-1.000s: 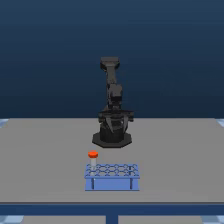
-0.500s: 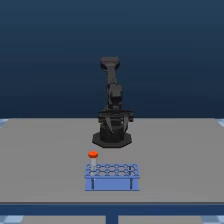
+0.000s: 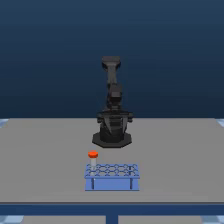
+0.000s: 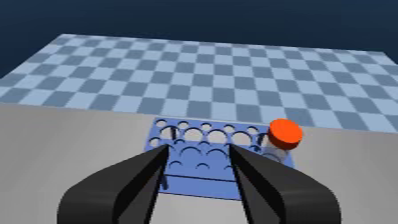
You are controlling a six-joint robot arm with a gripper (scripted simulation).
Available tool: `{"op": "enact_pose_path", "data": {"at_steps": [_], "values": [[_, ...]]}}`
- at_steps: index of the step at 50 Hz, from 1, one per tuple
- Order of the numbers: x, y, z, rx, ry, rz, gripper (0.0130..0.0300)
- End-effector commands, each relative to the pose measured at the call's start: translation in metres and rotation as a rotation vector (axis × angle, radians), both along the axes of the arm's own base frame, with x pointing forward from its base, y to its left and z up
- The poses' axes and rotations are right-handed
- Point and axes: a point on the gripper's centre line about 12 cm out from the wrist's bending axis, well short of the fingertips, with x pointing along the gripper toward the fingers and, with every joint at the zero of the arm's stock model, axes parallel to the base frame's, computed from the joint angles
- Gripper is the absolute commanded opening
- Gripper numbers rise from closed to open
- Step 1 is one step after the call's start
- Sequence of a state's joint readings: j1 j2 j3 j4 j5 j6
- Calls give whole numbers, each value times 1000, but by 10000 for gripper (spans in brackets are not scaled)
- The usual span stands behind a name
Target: Pick up the centrifuge tube on the rack
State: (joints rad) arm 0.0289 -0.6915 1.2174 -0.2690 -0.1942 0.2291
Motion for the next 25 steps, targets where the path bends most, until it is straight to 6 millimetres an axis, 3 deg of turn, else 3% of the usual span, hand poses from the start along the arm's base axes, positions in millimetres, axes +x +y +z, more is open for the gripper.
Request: {"op": "enact_pose_path", "data": {"at_steps": [1, 25], "values": [[2, -3, 0, 13, 4, -12, 300], [18, -18, 0, 11, 39, -27, 300]]}}
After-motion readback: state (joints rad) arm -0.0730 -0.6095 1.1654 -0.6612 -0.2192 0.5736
